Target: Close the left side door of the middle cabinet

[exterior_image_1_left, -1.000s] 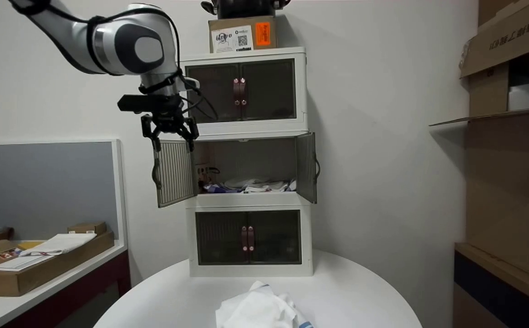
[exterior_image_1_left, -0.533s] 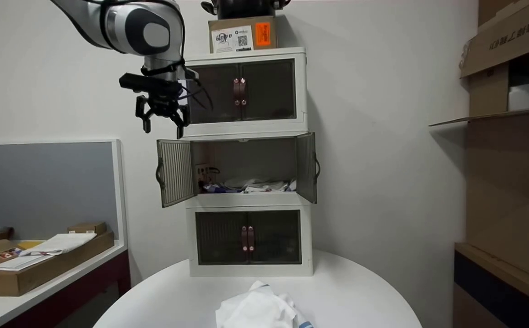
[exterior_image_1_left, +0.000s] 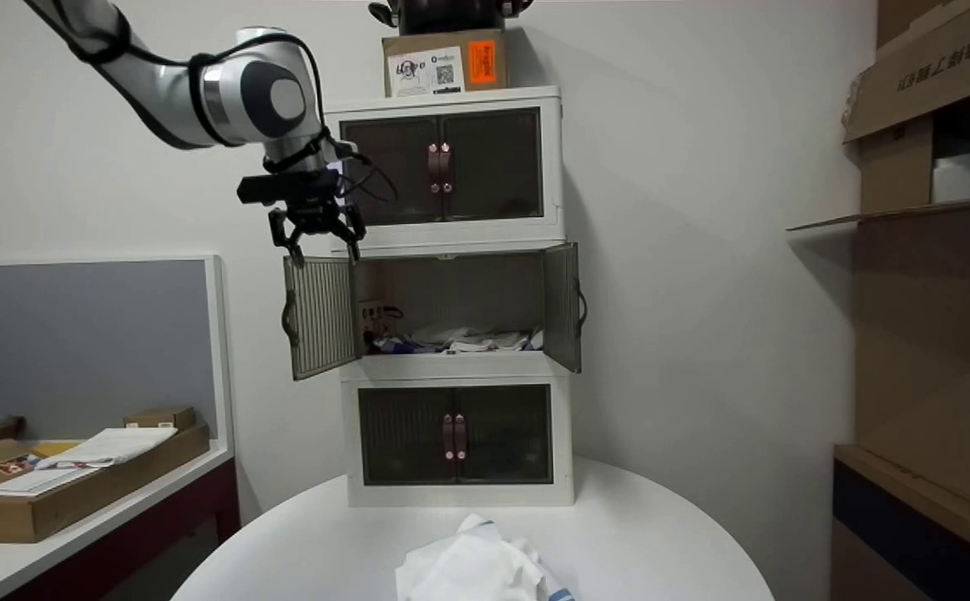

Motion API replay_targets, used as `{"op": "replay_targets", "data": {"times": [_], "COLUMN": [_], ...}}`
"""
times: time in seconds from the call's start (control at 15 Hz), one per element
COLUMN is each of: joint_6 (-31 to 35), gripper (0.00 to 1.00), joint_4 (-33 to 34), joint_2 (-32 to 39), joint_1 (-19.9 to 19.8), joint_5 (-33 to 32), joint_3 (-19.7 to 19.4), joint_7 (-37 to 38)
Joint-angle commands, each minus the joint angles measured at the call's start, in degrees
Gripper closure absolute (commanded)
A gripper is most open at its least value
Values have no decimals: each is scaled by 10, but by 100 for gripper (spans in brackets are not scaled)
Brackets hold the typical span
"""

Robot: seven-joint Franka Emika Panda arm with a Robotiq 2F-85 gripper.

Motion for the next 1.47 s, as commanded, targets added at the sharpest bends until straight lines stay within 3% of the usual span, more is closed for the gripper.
{"op": "replay_targets", "data": {"times": [0.0, 0.47, 0.8, 0.93, 1.2, 1.4], "joint_6": [67, 84, 78, 84, 77, 60], "gripper": [0, 0, 0, 0, 0, 0], "joint_4": [-19, -23, -22, -23, -18, -14], "joint_2": [34, 37, 24, 12, -10, -20], "joint_1": [-3, -3, -12, -19, -35, -42], "joint_5": [-104, -311, -396, -463, -631, -764], "joint_3": [18, 11, 4, 0, 0, 4], "joint_7": [87, 189, 228, 258, 368, 506]}}
